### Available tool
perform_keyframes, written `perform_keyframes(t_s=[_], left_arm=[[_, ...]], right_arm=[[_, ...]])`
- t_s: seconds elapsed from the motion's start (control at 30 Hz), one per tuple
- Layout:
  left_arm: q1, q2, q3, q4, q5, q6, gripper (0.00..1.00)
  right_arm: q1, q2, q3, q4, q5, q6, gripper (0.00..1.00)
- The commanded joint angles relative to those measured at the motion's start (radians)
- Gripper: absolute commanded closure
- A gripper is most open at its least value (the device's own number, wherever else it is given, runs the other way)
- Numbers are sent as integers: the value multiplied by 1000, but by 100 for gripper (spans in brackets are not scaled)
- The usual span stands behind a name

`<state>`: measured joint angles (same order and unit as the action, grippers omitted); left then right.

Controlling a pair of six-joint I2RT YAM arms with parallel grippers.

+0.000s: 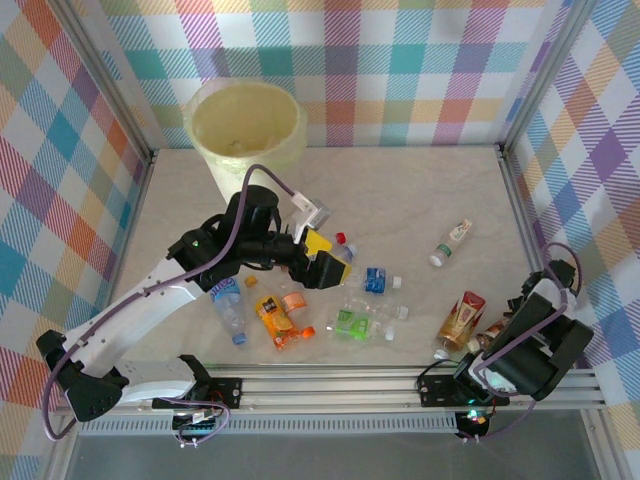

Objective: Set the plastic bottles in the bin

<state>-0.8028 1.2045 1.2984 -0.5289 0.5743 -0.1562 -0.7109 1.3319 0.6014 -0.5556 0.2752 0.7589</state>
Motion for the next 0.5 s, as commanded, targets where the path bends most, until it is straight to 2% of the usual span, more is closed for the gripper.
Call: perform_keyframes(t_s=[0.0,0.2,0.47], left_arm=[[-12,2,4,-14,1,20,0],[-13,4,3,-13,3,20,0],[-12,9,6,-8,7,15,0]], right_arm=[[38,15,5,120,-149,28,34],[57,6,20,108,-144,39,41],[75,-28,100,63,-133,20,42]])
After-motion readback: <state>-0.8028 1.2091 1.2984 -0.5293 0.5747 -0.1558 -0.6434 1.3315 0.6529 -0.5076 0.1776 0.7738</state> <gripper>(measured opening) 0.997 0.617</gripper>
